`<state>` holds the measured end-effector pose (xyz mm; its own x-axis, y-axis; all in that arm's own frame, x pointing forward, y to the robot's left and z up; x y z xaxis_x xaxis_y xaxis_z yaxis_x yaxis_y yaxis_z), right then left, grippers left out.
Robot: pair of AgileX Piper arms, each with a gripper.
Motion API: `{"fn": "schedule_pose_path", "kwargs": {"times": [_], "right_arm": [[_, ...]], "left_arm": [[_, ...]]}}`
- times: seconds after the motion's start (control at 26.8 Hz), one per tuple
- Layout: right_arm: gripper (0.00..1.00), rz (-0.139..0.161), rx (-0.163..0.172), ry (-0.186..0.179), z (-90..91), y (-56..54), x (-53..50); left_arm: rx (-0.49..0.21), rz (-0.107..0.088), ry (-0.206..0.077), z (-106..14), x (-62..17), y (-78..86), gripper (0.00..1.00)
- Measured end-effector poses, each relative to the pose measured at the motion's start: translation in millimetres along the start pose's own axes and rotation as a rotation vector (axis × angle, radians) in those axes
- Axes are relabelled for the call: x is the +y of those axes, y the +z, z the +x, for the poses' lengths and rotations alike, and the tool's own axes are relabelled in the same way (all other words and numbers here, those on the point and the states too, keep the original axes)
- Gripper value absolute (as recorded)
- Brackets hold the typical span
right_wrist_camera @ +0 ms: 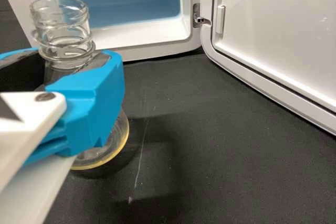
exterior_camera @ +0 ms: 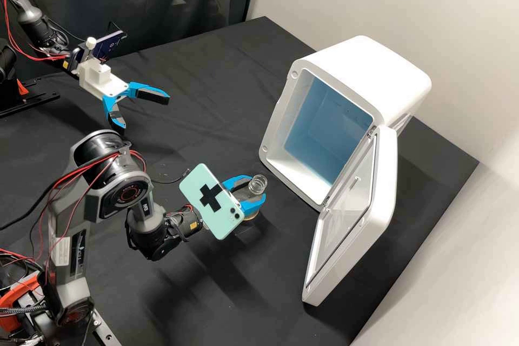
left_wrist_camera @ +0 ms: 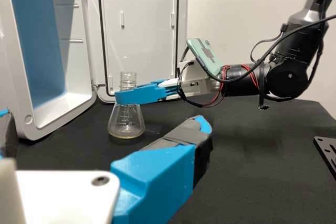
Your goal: Take the flask out of the incubator
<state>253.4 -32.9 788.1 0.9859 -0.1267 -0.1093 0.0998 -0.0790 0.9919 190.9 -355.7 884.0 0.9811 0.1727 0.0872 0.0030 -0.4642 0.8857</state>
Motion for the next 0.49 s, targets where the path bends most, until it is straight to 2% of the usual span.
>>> {"fn": "schedule_pose_path", "kwargs": {"times": [0.3, 0.45, 0.49], "right_arm": [[1.0, -0.009, 0.032, 0.003, -0.8, -8.3, -1.4], [1.0, -0.015, 0.038, 0.036, -3.5, -12.4, 1.5], [1.0, -0.023, 0.034, 0.047, -5.6, -13.6, 1.5]], "left_arm": [[0.004, -0.011, -0.016, -1.2, -4.3, -0.2, 1.0], [0.003, -0.008, -0.018, -1.4, -4.6, -0.1, 1.0], [0.003, -0.001, -0.018, -1.4, -4.6, -0.1, 1.0]]}}
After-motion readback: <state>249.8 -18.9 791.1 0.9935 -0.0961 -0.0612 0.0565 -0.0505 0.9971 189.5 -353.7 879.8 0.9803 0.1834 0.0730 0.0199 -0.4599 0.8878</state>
